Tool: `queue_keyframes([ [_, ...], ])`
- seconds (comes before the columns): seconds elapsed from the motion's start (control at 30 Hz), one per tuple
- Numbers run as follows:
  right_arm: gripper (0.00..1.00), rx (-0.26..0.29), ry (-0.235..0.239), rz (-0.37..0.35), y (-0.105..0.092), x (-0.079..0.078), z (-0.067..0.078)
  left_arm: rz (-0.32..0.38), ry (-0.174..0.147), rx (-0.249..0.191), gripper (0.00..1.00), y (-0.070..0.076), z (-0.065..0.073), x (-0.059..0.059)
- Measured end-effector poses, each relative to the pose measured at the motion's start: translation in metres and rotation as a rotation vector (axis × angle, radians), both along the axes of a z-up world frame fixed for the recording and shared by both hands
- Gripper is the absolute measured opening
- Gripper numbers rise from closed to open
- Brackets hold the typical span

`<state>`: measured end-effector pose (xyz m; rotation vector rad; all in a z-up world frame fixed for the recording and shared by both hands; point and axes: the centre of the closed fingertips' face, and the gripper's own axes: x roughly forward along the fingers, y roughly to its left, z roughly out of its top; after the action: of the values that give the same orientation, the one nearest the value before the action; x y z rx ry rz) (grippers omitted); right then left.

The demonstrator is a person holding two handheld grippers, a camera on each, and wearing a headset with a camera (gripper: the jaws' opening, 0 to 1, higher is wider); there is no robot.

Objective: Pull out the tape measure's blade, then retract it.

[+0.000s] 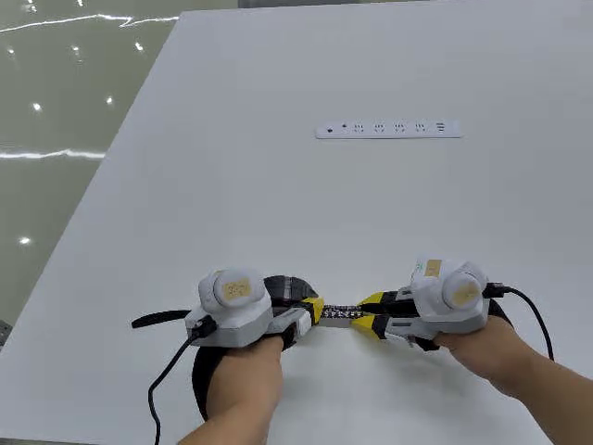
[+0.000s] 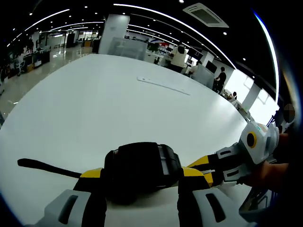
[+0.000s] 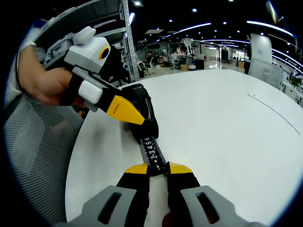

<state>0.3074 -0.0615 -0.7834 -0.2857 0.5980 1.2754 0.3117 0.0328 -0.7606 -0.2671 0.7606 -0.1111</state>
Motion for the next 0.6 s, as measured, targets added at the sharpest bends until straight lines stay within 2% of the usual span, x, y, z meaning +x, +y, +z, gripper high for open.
queue_keyframes([
  [0.6, 0.09, 0.017, 0.018, 0.0, 0.022, 0.002, -0.001, 0.005, 0.0, -0.013, 0.57, 0.0, 0.0, 0.0],
])
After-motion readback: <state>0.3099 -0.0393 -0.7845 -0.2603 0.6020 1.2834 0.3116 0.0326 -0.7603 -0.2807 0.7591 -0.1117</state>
